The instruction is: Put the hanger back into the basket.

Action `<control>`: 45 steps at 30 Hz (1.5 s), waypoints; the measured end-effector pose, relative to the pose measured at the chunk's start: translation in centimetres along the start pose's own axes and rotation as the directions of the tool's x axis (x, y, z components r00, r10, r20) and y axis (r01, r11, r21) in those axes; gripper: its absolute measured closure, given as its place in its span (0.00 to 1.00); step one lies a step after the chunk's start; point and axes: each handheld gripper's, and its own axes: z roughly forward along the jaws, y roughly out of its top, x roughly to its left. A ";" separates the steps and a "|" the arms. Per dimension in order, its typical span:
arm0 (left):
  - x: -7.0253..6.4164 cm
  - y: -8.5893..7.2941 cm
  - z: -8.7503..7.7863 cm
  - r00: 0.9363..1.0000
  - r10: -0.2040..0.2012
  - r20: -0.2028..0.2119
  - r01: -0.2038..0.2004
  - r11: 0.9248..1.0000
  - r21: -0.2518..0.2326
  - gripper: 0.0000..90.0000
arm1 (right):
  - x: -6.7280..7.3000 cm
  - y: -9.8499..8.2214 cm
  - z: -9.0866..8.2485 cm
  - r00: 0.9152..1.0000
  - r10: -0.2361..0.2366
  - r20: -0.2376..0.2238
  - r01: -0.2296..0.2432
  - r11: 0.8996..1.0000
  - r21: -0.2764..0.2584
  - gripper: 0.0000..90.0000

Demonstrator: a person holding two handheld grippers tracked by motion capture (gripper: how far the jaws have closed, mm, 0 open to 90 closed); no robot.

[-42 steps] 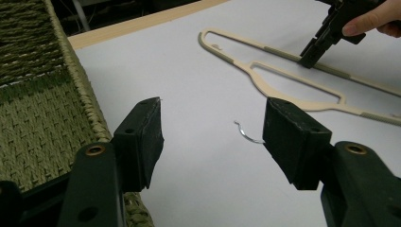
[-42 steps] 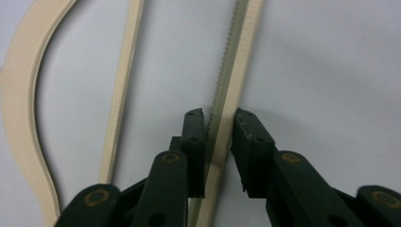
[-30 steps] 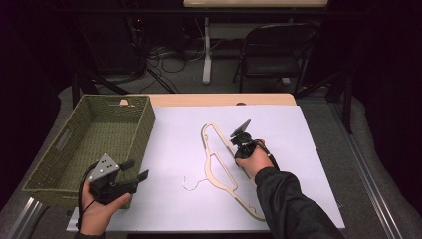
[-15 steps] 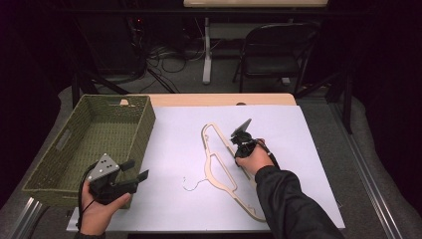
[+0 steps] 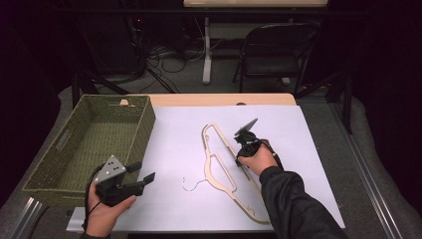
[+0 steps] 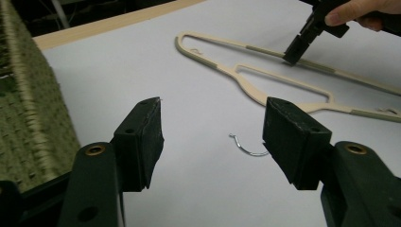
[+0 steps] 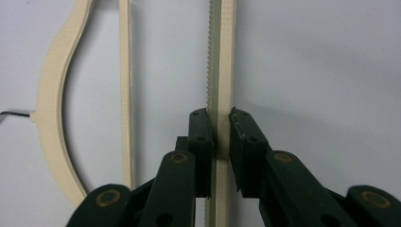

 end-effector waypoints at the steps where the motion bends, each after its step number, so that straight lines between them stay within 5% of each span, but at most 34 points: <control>1: -0.2 0.0 0.2 1.000 0.004 0.007 -0.004 1.000 0.005 0.42 | 0.0 -0.1 -0.1 1.000 -0.015 0.000 0.015 1.000 0.000 0.88; 16: -3.4 -0.5 4.8 0.991 0.020 0.130 -0.029 0.997 0.071 0.42 | 1.3 -1.1 -2.1 0.996 -0.092 -0.022 0.089 0.988 -0.128 0.88; 21: -4.3 -0.1 6.5 0.987 -0.002 0.162 -0.010 0.997 0.078 0.42 | 1.6 -1.4 -2.5 0.994 -0.106 -0.011 0.103 0.982 -0.160 0.88; 29: -7.1 -0.4 8.8 0.973 0.024 0.231 -0.052 0.992 0.115 0.42 | 1.6 -1.6 -3.0 0.993 -0.119 -0.025 0.112 0.973 -0.200 0.88; 45: -9.5 -1.2 12.4 0.964 -0.034 0.263 -0.012 0.985 0.171 0.44 | 1.2 -2.4 -3.5 0.995 -0.096 -0.040 0.082 0.961 -0.264 0.88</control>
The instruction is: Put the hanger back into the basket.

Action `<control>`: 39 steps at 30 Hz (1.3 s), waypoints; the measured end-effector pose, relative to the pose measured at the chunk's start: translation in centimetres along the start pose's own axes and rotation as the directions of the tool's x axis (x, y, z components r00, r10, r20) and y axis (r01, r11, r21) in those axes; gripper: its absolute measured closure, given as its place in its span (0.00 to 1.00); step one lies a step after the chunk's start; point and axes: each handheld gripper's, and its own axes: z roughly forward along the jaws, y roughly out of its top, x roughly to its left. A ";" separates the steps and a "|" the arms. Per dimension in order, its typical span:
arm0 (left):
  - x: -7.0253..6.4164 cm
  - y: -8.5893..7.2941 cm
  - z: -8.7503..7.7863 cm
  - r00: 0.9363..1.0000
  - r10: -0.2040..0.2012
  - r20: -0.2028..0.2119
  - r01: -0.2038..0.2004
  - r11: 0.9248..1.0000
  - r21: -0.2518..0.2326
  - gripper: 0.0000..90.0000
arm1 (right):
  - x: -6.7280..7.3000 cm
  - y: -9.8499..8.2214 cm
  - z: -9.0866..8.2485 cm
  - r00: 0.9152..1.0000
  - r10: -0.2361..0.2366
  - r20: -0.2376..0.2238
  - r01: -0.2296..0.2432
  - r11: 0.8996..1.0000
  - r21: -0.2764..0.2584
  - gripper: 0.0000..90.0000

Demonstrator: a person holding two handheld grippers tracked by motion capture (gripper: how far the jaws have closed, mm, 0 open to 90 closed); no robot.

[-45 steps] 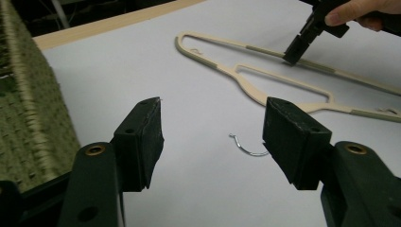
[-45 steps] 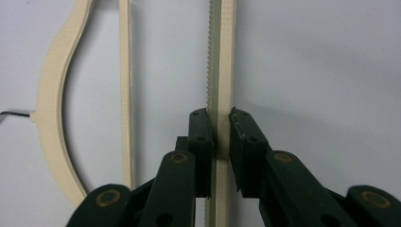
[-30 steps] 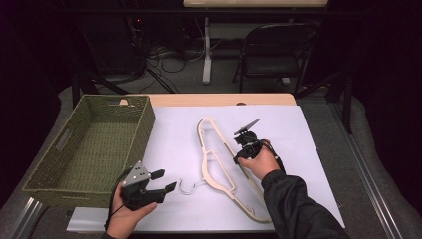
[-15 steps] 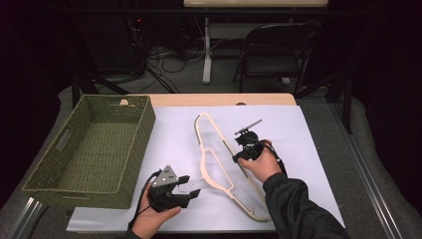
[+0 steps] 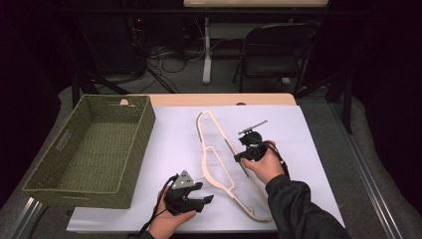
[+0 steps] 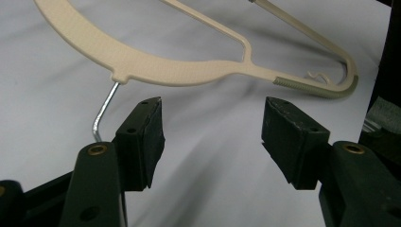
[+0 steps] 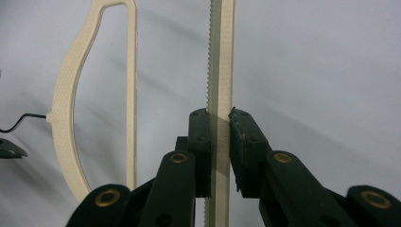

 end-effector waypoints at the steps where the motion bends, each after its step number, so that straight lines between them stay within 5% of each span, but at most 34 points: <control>1: -0.1 0.0 0.3 1.000 -0.010 -0.002 0.010 1.000 -0.001 0.44 | 0.0 0.0 0.0 1.000 0.003 -0.005 -0.003 1.000 -0.002 0.88; 19: 0.4 0.9 3.3 0.995 -0.098 -0.012 0.098 0.995 -0.002 0.43 | -0.1 -0.2 -0.4 1.000 0.013 -0.022 -0.013 1.000 -0.024 0.88; 31: 0.7 1.2 2.3 0.990 -0.135 -0.044 0.132 0.989 -0.062 0.55 | -0.3 -0.2 -0.5 0.999 0.045 -0.021 -0.045 0.999 -0.020 0.88; 39: 1.2 1.5 1.4 0.986 -0.160 -0.045 0.155 0.983 -0.102 0.65 | -0.8 -0.5 -0.6 0.993 0.111 -0.041 -0.112 0.993 -0.036 0.88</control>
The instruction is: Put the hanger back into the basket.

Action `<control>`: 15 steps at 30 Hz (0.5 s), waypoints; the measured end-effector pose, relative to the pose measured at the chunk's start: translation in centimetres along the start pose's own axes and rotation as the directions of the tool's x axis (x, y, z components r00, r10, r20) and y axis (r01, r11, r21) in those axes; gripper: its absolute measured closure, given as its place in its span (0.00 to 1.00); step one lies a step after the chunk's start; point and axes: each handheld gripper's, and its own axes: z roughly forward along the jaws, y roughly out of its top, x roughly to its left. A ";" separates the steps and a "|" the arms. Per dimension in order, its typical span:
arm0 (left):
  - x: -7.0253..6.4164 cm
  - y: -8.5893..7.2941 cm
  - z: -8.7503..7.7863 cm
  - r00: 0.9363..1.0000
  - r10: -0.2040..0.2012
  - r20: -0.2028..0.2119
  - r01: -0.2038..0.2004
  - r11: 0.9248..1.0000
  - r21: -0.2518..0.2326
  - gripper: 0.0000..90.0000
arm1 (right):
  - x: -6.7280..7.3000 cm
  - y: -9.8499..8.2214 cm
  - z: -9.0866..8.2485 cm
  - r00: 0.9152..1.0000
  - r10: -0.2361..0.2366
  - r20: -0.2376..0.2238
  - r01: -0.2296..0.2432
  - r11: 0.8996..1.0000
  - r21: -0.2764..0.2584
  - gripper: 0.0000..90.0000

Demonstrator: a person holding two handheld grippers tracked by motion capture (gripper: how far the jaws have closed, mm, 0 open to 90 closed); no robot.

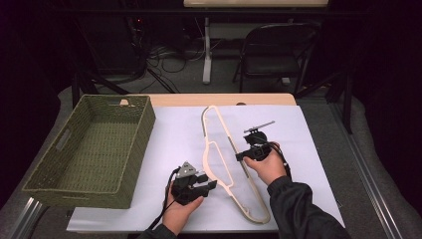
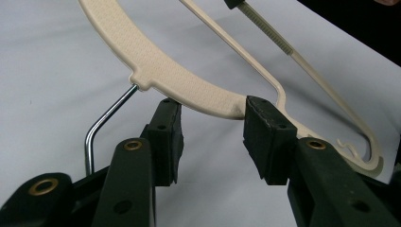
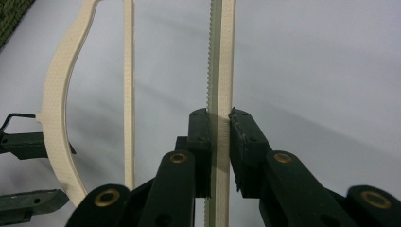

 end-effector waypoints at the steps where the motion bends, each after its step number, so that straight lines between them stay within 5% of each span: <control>1: 0.0 0.1 0.0 1.000 -0.009 0.007 0.009 1.000 0.000 0.65 | 0.0 0.0 0.0 1.000 0.004 -0.003 -0.004 1.000 -0.001 0.88; 15: 0.6 1.2 -1.1 0.996 -0.079 0.042 0.082 0.993 -0.079 0.69 | -0.3 0.0 -0.2 0.997 0.068 -0.035 -0.070 0.996 -0.047 0.88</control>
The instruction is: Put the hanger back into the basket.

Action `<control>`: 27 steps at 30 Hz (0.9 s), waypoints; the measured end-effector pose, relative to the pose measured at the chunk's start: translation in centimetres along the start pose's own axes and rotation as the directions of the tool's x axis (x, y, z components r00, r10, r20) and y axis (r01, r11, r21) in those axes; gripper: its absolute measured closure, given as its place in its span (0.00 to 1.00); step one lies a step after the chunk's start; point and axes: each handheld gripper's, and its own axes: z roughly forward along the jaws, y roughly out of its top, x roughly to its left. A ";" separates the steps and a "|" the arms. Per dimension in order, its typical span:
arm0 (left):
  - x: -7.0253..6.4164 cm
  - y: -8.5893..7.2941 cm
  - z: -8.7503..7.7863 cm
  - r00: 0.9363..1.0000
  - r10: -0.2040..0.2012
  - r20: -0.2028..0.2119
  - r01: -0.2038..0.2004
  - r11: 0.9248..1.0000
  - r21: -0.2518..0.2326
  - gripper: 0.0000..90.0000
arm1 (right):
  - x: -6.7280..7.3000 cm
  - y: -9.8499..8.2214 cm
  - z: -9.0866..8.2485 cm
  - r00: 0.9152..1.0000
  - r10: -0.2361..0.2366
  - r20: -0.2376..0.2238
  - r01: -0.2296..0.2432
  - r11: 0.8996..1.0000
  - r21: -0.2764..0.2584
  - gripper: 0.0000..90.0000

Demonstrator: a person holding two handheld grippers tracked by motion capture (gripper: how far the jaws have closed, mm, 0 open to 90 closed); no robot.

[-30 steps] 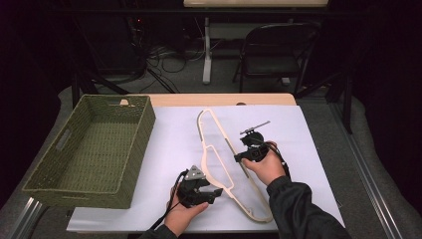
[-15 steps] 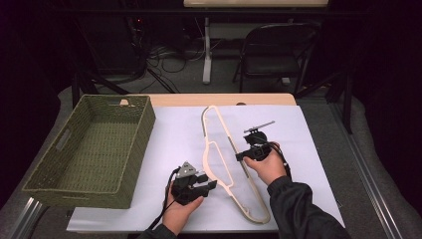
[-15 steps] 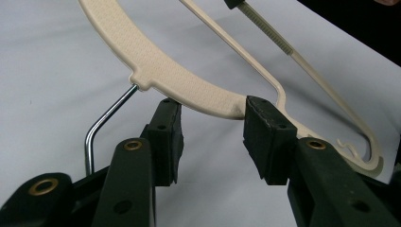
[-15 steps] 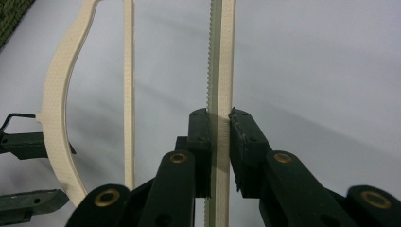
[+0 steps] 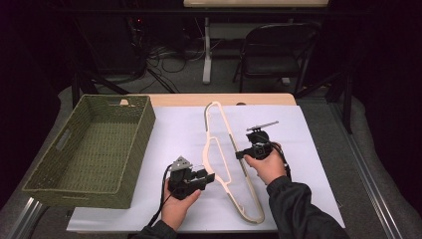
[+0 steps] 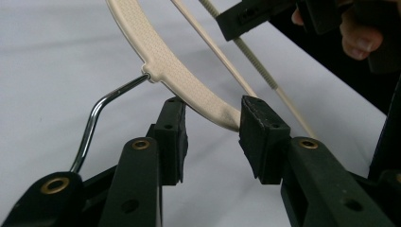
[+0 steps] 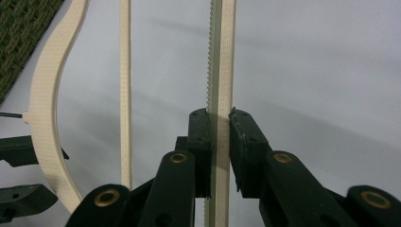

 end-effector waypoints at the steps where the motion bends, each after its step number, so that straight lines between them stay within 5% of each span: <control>1: 0.0 0.1 0.0 1.000 -0.003 -0.001 0.003 1.000 -0.006 0.70 | -0.1 0.0 0.0 1.000 0.010 -0.007 -0.010 1.000 -0.009 0.88; 13: 0.1 1.7 -0.8 0.999 -0.026 0.028 0.026 0.999 -0.031 0.77 | -0.6 -0.1 0.1 0.997 0.072 -0.031 -0.073 0.997 -0.034 0.88; 27: 0.1 2.1 -0.2 0.993 -0.101 0.057 0.105 0.992 -0.074 0.79 | -0.4 0.0 0.0 0.996 0.078 -0.052 -0.081 0.995 -0.058 0.88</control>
